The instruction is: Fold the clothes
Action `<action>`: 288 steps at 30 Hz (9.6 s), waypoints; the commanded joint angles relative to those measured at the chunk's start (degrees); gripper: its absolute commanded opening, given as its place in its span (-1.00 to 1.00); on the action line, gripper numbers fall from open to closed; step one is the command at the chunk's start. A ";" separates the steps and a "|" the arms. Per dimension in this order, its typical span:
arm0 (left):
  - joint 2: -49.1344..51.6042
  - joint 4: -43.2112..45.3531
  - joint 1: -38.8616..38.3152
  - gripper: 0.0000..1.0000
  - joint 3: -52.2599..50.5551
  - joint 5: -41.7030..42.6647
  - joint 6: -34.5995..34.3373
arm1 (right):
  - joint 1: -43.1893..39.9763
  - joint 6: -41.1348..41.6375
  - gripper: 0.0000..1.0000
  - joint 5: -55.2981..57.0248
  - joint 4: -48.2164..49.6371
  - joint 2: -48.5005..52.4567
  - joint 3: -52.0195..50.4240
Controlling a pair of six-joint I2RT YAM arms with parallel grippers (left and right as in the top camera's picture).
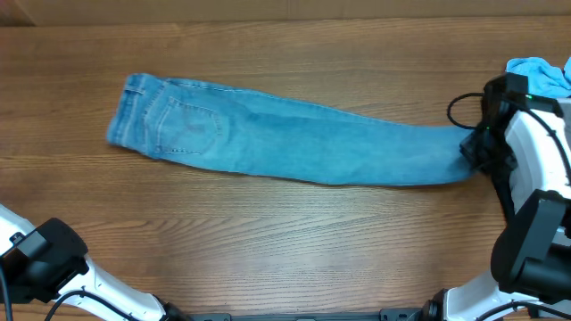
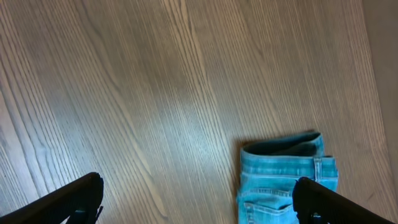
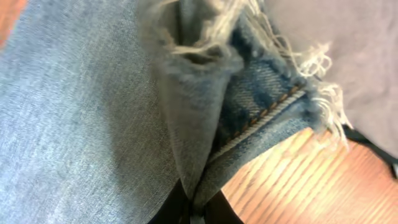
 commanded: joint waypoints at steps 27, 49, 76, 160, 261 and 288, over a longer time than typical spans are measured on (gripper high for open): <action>0.28 -0.11 -0.13 1.00 -0.31 -0.24 1.07 | 6.10 -35.67 0.14 -26.51 -6.10 -0.76 31.65; 0.28 -0.11 -0.11 1.00 -0.31 -0.24 1.07 | 33.07 -70.75 0.75 -46.05 9.38 14.64 37.29; 0.28 -0.11 -0.11 1.00 -0.31 -0.24 1.05 | 41.53 -85.50 0.46 -35.89 21.55 35.95 36.44; 0.28 -0.11 -0.13 1.00 -0.31 -0.24 1.07 | 39.54 -78.68 -0.24 -30.53 31.85 39.71 38.64; 44.87 -0.20 -27.85 -0.92 -1.97 -16.52 15.78 | 6.64 -23.52 1.00 -26.88 -14.16 22.73 47.04; 11.82 3.26 -28.15 -0.92 -5.20 5.20 18.23 | 6.64 -23.45 1.00 -27.15 -13.25 22.73 47.04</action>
